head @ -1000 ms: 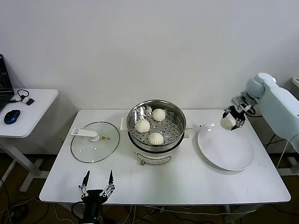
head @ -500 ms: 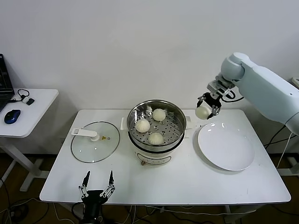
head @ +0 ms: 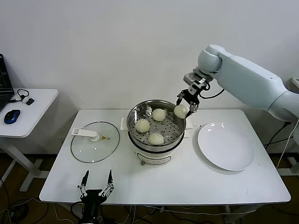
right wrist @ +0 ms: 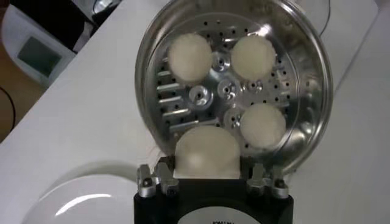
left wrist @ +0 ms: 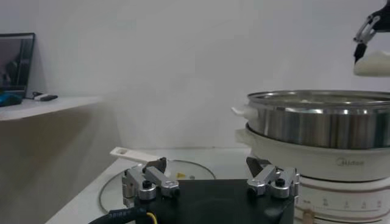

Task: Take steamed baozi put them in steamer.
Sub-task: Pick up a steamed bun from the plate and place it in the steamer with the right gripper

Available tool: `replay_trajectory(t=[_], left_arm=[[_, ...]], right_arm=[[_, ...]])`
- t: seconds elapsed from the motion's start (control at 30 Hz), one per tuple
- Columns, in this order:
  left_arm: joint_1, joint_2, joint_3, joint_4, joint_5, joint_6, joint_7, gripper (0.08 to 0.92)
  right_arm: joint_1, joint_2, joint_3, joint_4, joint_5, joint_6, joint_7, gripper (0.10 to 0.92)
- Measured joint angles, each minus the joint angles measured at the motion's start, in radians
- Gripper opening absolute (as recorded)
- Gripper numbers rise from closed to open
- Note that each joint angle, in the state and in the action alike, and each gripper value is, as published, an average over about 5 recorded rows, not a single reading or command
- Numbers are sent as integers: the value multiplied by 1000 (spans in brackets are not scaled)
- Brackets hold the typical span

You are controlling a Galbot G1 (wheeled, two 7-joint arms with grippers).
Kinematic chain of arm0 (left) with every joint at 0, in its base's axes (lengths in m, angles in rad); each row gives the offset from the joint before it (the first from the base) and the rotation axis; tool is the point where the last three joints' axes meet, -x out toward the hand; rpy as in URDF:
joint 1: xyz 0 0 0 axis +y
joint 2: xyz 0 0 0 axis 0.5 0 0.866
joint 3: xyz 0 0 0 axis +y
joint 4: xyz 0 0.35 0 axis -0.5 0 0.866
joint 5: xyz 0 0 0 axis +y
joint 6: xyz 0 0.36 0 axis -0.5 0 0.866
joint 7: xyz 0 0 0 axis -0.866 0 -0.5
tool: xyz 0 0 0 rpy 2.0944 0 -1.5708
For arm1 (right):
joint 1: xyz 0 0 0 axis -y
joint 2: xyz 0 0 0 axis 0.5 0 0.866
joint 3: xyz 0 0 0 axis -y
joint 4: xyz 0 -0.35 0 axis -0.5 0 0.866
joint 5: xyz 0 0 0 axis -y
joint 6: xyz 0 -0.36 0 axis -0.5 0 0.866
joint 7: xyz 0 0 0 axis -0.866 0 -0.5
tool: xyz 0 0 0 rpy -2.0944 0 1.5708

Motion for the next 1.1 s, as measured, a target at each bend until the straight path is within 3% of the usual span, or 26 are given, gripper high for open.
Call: replay_trajectory(t=[1.1], left_arm=[[-12, 5, -1, 3, -8, 4, 2, 823]], right_arm=[[-82, 122, -46, -91, 2, -103, 22, 667]])
